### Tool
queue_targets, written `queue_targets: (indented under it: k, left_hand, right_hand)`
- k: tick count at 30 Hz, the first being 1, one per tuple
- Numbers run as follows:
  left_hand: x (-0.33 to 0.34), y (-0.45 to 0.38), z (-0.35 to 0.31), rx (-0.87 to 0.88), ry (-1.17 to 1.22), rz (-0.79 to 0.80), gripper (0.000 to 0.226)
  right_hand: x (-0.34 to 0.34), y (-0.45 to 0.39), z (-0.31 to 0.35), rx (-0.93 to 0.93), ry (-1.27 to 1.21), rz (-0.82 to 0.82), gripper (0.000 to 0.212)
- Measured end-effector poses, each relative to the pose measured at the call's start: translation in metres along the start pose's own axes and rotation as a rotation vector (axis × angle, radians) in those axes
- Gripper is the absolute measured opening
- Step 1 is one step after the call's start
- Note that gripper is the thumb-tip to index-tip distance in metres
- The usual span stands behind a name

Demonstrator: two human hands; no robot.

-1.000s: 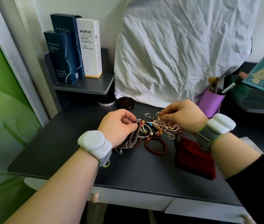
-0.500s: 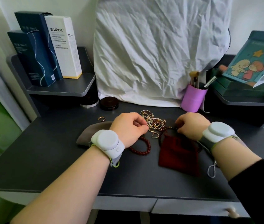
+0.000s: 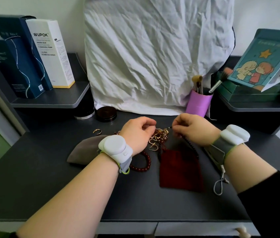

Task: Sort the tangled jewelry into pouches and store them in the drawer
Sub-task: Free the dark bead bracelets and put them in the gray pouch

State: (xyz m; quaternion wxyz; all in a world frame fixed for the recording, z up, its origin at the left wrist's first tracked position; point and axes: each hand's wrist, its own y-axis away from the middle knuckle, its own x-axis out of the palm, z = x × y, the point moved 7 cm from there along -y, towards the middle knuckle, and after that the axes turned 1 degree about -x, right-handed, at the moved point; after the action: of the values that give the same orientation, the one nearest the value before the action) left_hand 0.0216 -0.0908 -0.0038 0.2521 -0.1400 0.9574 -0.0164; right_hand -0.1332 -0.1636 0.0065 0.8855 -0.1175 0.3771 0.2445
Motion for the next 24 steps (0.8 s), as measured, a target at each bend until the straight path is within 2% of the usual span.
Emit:
queue_targets:
  k: [4, 9, 12, 17, 24]
  left_hand:
    - [0.01, -0.011, -0.004, -0.028, 0.118, 0.046, 0.022]
    - [0.022, -0.012, -0.003, -0.089, 0.351, 0.175, 0.026]
    - [0.02, -0.016, -0.002, -0.078, 0.419, 0.182, 0.027]
    - [0.012, -0.031, -0.008, -0.048, 0.677, 0.16, 0.026]
    - [0.012, -0.052, -0.007, -0.06, 0.954, 0.129, 0.026]
  right_hand:
    - [-0.003, -0.003, 0.014, -0.049, -0.336, 0.017, 0.007]
    - [-0.003, -0.011, 0.022, -0.054, -0.549, -0.031, 0.01]
    - [-0.008, -0.02, 0.023, -0.073, -0.562, -0.082, 0.01]
    - [-0.011, -0.034, 0.018, -0.089, -0.544, -0.168, 0.01]
    - [0.004, -0.04, 0.0, -0.027, -0.642, -0.173, 0.008]
